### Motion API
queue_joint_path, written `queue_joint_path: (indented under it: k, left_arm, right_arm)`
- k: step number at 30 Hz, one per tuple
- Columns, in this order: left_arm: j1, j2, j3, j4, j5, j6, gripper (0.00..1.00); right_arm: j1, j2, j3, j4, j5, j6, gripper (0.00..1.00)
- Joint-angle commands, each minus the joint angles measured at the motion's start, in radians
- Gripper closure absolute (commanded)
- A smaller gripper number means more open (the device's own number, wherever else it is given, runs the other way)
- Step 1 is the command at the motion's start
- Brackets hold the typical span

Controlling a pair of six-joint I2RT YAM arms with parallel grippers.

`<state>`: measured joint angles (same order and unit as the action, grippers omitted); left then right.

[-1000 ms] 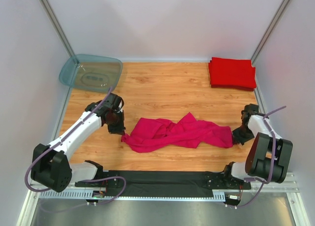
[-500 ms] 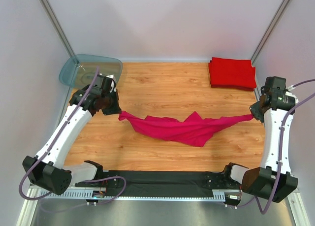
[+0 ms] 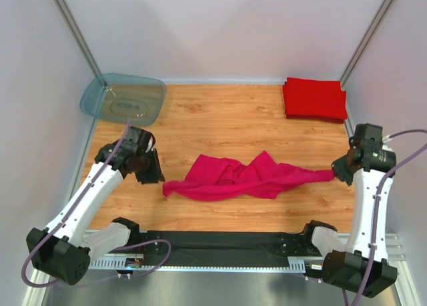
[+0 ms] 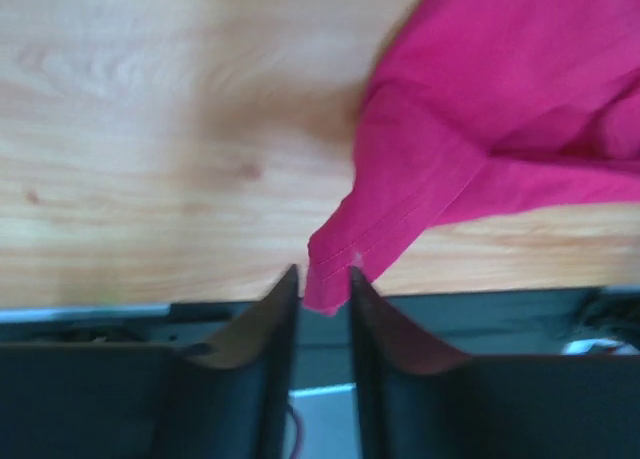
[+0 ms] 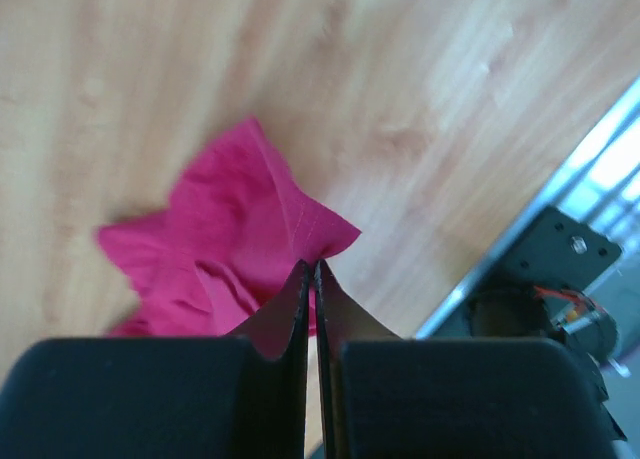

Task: Fold and stack the t-shirts
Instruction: Flatten the tshirt out

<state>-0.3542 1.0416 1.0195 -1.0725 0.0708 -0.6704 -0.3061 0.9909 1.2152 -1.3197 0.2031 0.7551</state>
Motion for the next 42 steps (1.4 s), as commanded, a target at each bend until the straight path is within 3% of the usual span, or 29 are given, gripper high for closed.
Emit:
queue_joint_path:
  k: [1,3,8,18,25,30,35,37,39,41,42]
  left_arm:
    - [-0.002,-0.015,-0.067,-0.001,0.02,-0.037,0.59]
    - [-0.002,-0.015,-0.053,0.02,-0.014,0.006,0.5]
    - [-0.052,0.139,0.097,0.164,0.073,0.225,0.5]
    - [-0.382,0.593,0.399,0.315,0.024,0.53,0.5]
    - [-0.44,0.832,0.519,0.356,0.043,0.598,0.47]
    - [-0.45,0.914,0.528,0.413,0.122,0.611,0.45]
    - [-0.453,0.962,0.525,0.424,0.093,0.611,0.45]
    - [-0.451,0.972,0.527,0.434,0.084,0.612,0.51]
    - [-0.451,0.971,0.537,0.428,0.016,0.595,0.82]
    - [-0.448,0.948,0.574,0.373,-0.13,0.572,0.99]
    - [-0.447,0.913,0.593,0.311,-0.181,0.54,1.0]
  right_arm:
    - [0.001,-0.03,-0.143,0.003,-0.053,-0.03,1.0]
    - [0.001,-0.044,-0.218,0.016,-0.088,-0.04,1.0]
    - [0.001,-0.077,-0.287,0.034,-0.108,-0.057,1.0]
    - [0.005,-0.11,-0.353,0.051,-0.16,-0.051,1.0]
    - [0.005,-0.143,-0.391,0.056,-0.166,-0.045,1.0]
    - [0.005,-0.149,-0.391,0.057,-0.172,-0.036,1.0]
    - [0.005,-0.14,-0.367,0.057,-0.172,-0.034,1.0]
    - [0.005,-0.135,-0.358,0.057,-0.169,-0.037,1.0]
    - [0.005,-0.133,-0.353,0.057,-0.163,-0.043,1.0]
    - [0.005,-0.126,-0.342,0.056,-0.157,-0.054,1.0]
    - [0.005,-0.123,-0.336,0.047,-0.142,-0.06,1.0]
